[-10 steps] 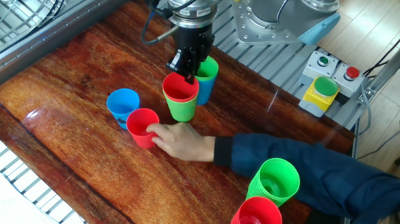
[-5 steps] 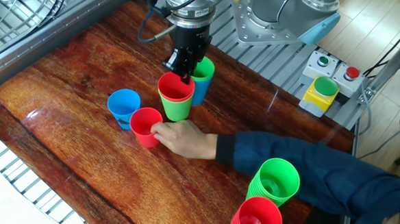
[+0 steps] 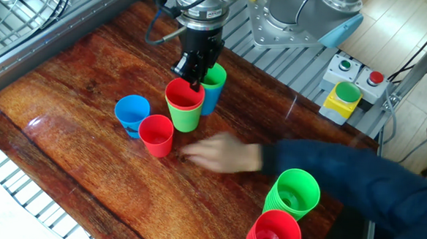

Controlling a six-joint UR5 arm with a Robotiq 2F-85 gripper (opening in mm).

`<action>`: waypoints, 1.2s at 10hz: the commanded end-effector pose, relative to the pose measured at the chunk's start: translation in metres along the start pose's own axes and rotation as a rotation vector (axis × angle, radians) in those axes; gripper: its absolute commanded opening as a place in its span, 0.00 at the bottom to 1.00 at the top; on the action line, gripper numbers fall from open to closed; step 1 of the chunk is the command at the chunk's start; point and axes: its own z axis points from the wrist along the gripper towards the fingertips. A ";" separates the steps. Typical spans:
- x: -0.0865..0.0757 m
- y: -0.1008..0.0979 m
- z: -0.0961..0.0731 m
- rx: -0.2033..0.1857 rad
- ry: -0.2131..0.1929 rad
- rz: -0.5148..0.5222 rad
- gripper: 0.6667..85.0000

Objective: Stack the cups

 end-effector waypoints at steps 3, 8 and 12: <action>0.009 0.007 -0.016 -0.070 0.023 -0.032 0.01; 0.019 -0.025 -0.040 -0.035 0.046 -0.339 0.01; 0.021 -0.044 -0.040 0.012 0.010 -0.567 0.01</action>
